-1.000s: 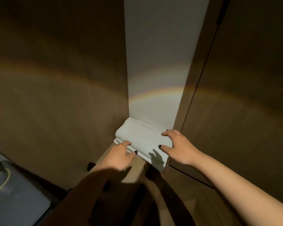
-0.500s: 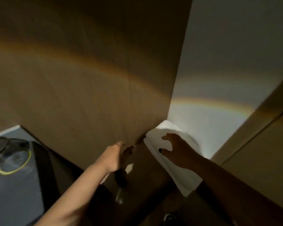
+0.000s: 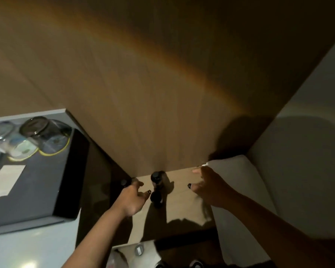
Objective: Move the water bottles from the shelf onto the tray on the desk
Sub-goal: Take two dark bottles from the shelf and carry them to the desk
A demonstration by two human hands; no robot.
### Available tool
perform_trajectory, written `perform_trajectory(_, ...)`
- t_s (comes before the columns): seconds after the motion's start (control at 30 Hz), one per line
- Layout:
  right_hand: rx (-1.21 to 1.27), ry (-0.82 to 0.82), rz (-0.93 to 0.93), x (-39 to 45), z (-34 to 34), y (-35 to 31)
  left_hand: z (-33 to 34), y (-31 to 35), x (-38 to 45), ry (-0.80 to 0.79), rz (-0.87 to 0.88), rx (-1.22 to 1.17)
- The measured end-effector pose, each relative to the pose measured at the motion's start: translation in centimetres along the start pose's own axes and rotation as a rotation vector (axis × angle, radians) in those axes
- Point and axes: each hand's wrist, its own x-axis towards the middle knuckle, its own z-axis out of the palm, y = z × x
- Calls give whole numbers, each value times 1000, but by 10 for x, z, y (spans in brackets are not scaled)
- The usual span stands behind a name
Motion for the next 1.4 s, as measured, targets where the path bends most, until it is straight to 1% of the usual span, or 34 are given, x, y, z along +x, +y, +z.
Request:
perform_trajectory(0.13, 23, -72, -19, 28, 31, -3, 11, -46, 17, 10, -97, -82)
perform_trajectory(0.3, 105, -173, -13, 63, 83, 4, 36, -92, 48, 109, -231, -252)
perform_trajectory(0.43, 131, -207, -5, 89, 123, 20, 62, -124, 82, 248, -339, -427)
perform_trajectory(0.5, 111, -175, -64, 104, 147, 34, 76, -133, 99, 313, -354, -494)
perform_trajectory(0.53, 104, -155, -63, 106, 157, 36, 84, -137, 107, 335, -348, -512)
perform_trajectory(0.6, 33, -9, -132, 117, 180, 50, 100, -148, 121, 371, -301, -510)
perform_trajectory(0.63, 115, -1, -117, 121, 192, 57, 107, -153, 125, 385, -267, -494)
perform_trajectory(0.7, 344, -48, -86, 123, 213, 72, 121, -162, 136, 407, -214, -483)
perform_trajectory(0.77, 476, -50, -162, 123, 238, 93, 132, -171, 143, 433, -176, -517)
perform_trajectory(0.83, 630, -36, -154, 119, 252, 98, 140, -180, 150, 481, -143, -522)
perform_trajectory(0.9, 676, 9, -151, 117, 267, 102, 144, -189, 157, 508, -113, -523)
perform_trajectory(0.97, 708, 18, -117, 118, 279, 105, 147, -199, 163, 521, -85, -512)
perform_trajectory(1.07, 733, 15, -92, 125, 290, 105, 154, -211, 171, 537, -14, -470)
perform_trajectory(1.1, 733, -13, -99, 127, 291, 102, 155, -213, 172, 545, 3, -467)
perform_trajectory(1.17, 722, -66, -101, 129, 299, 101, 156, -214, 171, 571, 8, -511)
perform_trajectory(1.27, 631, -120, -85, 124, 309, 103, 149, -206, 163, 642, -31, -612)
perform_trajectory(1.33, 539, -96, -148, 119, 314, 103, 142, -195, 151, 692, 20, -646)
perform_trajectory(1.4, 409, -17, -249, 114, 309, 99, 133, -181, 134, 721, 80, -693)
